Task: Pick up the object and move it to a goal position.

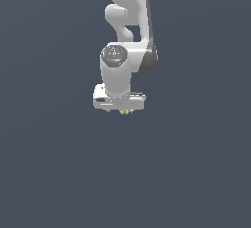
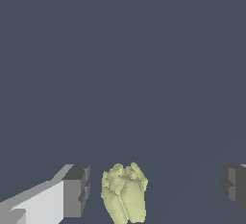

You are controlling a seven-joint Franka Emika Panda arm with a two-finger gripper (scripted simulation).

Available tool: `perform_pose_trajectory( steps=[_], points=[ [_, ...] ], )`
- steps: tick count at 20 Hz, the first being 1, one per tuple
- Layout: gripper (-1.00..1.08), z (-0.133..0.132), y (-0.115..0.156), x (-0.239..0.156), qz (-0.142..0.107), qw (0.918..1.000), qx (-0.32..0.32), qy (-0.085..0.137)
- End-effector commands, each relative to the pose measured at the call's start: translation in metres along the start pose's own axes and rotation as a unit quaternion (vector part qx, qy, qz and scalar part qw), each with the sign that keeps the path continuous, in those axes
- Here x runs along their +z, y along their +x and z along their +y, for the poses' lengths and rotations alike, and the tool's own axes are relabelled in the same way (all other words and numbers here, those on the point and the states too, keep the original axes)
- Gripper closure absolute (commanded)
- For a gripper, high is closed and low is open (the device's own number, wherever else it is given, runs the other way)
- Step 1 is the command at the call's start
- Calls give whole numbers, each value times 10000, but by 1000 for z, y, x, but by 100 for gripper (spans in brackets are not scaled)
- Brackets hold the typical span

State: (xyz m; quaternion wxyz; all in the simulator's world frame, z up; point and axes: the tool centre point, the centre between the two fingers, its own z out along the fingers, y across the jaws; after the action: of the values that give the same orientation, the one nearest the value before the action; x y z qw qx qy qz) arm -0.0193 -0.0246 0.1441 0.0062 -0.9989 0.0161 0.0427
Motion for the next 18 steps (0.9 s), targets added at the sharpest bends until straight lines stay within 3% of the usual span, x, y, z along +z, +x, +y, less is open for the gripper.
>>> perform_pose_trajectory(
  steps=[1, 11, 18],
  points=[
    [-92, -1, 0, 0, 4, 10000, 12, 0],
    [-92, -6, -15, 13, 75, 9986, 532, -6],
    [-92, -11, -36, 29, 179, 9918, 1263, -1]
  ],
)
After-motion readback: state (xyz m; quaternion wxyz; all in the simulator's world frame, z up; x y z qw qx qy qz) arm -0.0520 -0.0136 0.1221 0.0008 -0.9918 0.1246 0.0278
